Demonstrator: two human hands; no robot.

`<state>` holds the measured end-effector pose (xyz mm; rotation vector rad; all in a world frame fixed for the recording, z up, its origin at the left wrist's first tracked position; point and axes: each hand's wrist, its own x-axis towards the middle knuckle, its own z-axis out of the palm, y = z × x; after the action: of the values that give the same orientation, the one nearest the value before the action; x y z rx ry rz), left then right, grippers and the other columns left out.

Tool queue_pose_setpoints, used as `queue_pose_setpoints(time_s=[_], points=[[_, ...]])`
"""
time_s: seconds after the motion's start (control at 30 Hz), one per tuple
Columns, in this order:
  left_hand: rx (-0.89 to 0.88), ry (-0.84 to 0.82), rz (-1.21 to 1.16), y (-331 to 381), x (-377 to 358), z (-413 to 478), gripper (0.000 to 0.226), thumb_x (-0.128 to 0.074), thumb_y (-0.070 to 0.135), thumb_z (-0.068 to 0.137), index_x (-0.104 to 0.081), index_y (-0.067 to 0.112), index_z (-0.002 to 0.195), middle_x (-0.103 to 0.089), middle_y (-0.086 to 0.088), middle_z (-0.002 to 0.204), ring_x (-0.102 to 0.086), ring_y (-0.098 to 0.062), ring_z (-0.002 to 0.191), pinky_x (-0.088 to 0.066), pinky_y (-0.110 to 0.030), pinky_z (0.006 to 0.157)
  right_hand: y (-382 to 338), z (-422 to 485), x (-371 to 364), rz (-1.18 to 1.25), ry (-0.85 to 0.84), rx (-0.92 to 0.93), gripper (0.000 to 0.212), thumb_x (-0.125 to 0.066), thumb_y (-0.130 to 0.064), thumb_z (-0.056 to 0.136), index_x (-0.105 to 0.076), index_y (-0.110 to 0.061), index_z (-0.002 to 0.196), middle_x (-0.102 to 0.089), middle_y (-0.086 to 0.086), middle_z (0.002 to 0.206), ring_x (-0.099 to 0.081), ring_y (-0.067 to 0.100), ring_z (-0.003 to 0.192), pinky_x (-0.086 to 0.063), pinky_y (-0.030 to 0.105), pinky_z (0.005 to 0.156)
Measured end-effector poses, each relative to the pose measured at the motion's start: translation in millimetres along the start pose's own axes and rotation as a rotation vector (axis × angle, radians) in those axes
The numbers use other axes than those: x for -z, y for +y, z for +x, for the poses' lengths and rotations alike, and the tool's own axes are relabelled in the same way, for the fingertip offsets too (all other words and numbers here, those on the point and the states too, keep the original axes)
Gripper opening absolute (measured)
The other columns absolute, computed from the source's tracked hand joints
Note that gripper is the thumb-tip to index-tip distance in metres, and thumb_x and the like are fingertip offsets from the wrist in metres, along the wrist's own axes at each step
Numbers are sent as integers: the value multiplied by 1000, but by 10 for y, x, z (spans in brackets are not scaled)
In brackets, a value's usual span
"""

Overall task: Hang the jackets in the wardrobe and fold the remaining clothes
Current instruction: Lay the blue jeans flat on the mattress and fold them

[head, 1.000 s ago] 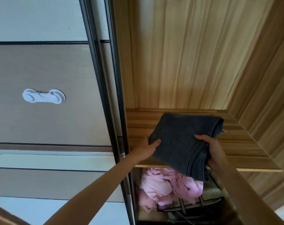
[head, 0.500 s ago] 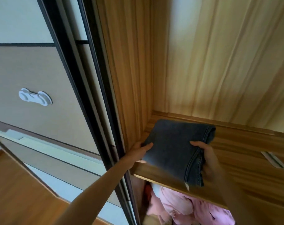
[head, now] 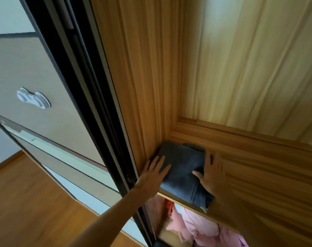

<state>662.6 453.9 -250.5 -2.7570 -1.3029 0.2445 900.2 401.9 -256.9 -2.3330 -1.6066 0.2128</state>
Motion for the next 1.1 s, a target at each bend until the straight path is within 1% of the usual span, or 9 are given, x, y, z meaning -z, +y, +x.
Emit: queue_pose_setpoints(time_s=[0.13,0.2,0.27,0.43,0.57,0.67,0.8,0.93,1.1], points=[[-58,-36,-11,42,-116,59,65,-30,49,102,-9,25,159,-1,-8,168,-5,-28,154,-18,-51,118,15,-168,-126,-51,-123,152,106,-3,-92,72,-32,-30,153,-17,18,163,-11,35,151,-5,49,120],[-54,-58,-34,81,-142,71,82,9,68,91,-6,25,159,2,-8,168,-3,-28,154,-16,-52,118,16,-272,-266,-43,-171,143,106,-1,-94,71,-31,-35,153,-11,13,165,-8,33,152,-8,52,120],[-68,-76,-6,66,-168,79,91,20,68,83,-2,24,159,4,-9,168,-2,-28,154,-17,-53,119,32,-292,-336,-34,-161,129,97,-13,-89,75,-29,-34,154,-7,12,165,-7,33,152,-11,53,120],[-52,-82,-72,-77,-249,140,74,-9,64,100,-36,20,153,-34,-10,160,-41,-29,143,-48,-49,103,-10,-176,-323,-57,-148,130,88,-23,-79,81,-32,-29,154,-10,14,165,-10,36,151,-18,54,119],[-62,-33,-97,-156,-277,141,71,-13,66,100,-34,23,152,-37,-5,159,-44,-23,141,-49,-41,102,-17,-185,-293,-61,-145,157,88,-19,-78,82,-28,-29,155,-6,14,165,-7,36,152,-13,52,119],[-52,-11,-122,-94,-201,124,77,-9,70,95,-22,26,157,-18,-2,166,-25,-21,151,-36,-45,114,-37,-190,-255,-83,-182,160,90,-15,-78,81,-25,-28,156,-4,16,165,-5,38,152,-7,50,120],[33,-122,-150,-45,-41,71,72,-27,64,99,-6,28,159,4,-1,168,1,-19,154,-16,-46,121,-207,-268,-85,-103,-180,164,66,-43,-56,96,-38,-20,150,-23,19,161,-17,36,150,-12,45,121],[71,-93,-159,-43,118,-74,56,-41,46,102,-34,18,151,-32,-13,157,-31,-28,145,-29,-39,116,-418,-397,111,-62,-176,218,36,-56,-31,91,-62,-19,124,-62,6,129,-54,25,122,-41,35,105],[80,-26,-389,-117,317,-653,35,-44,28,103,-58,16,132,-59,-8,136,-54,-27,127,-42,-37,106,-762,-725,238,4,-196,183,28,-55,-26,89,-68,-17,113,-70,7,118,-62,26,114,-49,34,95]])
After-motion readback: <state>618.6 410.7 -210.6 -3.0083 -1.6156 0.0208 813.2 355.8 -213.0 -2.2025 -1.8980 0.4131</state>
